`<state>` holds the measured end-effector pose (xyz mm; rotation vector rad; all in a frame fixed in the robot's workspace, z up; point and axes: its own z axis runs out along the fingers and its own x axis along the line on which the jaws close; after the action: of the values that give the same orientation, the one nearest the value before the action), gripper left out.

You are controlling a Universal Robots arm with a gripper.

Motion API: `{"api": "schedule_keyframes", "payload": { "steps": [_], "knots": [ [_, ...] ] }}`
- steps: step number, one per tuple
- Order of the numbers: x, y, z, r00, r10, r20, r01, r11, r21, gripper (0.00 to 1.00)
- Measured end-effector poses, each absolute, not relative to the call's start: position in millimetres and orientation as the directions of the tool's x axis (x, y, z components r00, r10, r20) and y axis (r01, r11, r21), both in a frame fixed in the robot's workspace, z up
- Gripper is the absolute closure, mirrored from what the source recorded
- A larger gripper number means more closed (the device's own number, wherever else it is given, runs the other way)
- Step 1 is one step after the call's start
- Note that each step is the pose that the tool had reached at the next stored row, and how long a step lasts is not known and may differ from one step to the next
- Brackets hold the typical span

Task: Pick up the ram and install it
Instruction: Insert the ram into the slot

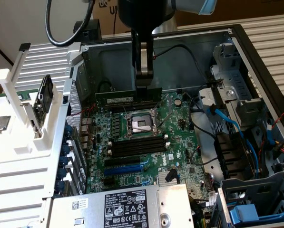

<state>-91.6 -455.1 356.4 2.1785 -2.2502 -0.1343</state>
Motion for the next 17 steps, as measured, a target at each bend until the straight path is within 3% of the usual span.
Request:
{"api": "schedule_keyframes", "payload": {
  "steps": [17],
  "knots": [
    [-78.5,-469.7,353.0,-0.034,-0.998,-0.058,-0.997,0.03,0.067,0.88]
  ]
}}
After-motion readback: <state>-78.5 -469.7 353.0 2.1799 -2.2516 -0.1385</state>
